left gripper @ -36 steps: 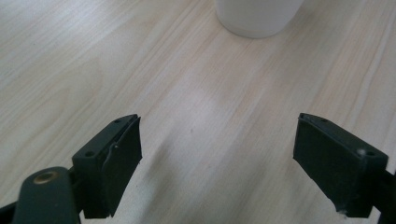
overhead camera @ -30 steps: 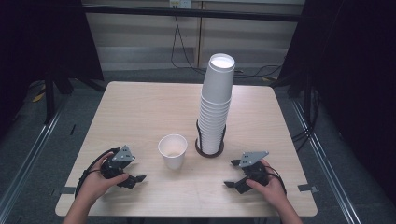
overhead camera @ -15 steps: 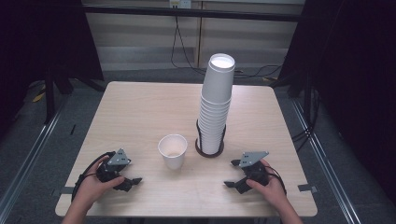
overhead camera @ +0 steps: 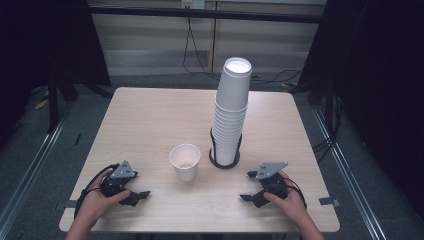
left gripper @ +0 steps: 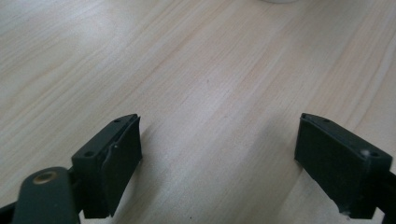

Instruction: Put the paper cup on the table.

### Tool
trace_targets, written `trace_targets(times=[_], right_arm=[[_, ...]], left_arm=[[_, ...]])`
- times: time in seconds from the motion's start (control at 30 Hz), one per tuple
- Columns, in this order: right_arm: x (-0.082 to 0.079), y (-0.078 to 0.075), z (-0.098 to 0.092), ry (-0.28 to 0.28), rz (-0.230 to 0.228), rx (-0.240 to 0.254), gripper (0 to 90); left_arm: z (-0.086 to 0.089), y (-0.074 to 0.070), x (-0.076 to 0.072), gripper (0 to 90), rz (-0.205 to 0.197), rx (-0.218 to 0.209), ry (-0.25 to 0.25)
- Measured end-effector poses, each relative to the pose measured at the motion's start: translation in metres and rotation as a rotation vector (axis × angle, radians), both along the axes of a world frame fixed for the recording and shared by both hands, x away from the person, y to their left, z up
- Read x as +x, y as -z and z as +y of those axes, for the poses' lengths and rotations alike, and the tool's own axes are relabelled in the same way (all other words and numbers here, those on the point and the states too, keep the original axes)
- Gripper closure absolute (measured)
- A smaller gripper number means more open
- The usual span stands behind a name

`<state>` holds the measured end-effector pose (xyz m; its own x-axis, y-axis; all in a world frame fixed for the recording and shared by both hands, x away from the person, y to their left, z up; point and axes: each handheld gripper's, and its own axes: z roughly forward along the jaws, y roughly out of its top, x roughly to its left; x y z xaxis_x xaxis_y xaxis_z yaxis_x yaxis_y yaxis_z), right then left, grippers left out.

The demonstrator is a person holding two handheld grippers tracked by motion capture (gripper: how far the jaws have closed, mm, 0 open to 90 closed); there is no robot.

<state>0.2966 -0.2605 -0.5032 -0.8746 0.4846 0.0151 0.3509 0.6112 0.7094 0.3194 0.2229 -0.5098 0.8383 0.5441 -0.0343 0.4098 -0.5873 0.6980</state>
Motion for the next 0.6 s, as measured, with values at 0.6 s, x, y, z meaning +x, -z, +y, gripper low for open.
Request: trace_targets(times=[0.6], right_arm=[[0.0000,0.0000,0.0000,0.000,-0.002,-0.001,13.3]], left_arm=[[0.0029,0.0057,-0.0032,12.1,-0.034,-0.052,-0.012]])
